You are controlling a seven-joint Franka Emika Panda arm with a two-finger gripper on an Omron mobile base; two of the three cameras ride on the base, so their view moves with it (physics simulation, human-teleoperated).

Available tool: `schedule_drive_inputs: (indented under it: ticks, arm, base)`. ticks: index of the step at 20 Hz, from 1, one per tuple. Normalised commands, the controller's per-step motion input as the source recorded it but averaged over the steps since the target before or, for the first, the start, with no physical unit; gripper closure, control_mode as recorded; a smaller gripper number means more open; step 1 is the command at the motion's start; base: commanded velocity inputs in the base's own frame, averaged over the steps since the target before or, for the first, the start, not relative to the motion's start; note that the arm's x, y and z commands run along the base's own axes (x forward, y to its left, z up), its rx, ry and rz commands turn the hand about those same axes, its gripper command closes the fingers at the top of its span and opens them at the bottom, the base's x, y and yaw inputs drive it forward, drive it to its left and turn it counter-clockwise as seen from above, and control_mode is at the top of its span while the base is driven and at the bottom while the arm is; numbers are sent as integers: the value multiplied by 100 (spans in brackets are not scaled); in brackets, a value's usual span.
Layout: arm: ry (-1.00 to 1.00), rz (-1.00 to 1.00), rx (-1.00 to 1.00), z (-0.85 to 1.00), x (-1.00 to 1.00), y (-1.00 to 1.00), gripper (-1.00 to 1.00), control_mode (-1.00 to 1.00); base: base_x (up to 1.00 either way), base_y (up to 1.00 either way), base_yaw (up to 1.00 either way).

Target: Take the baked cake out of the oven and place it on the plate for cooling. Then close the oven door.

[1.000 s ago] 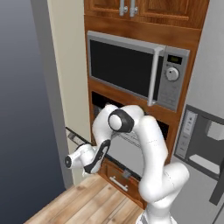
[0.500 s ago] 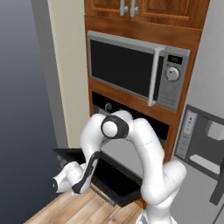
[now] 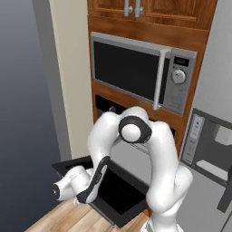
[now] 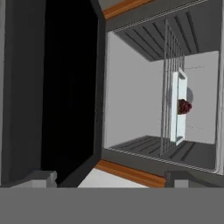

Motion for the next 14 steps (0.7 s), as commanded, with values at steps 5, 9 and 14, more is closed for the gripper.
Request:
schedule_drive_inputs:
  ticks: [5, 9, 14]
  arm:
    - [0, -10, 0, 12, 58, -73, -100, -100]
    - [0, -13, 0, 15, 52, -72, -100, -100]
    - [0, -13, -1, 9, 40, -58, -100, -100]
  base:
    - [0, 0, 0]
    - [0, 0, 0]
    - [0, 0, 0]
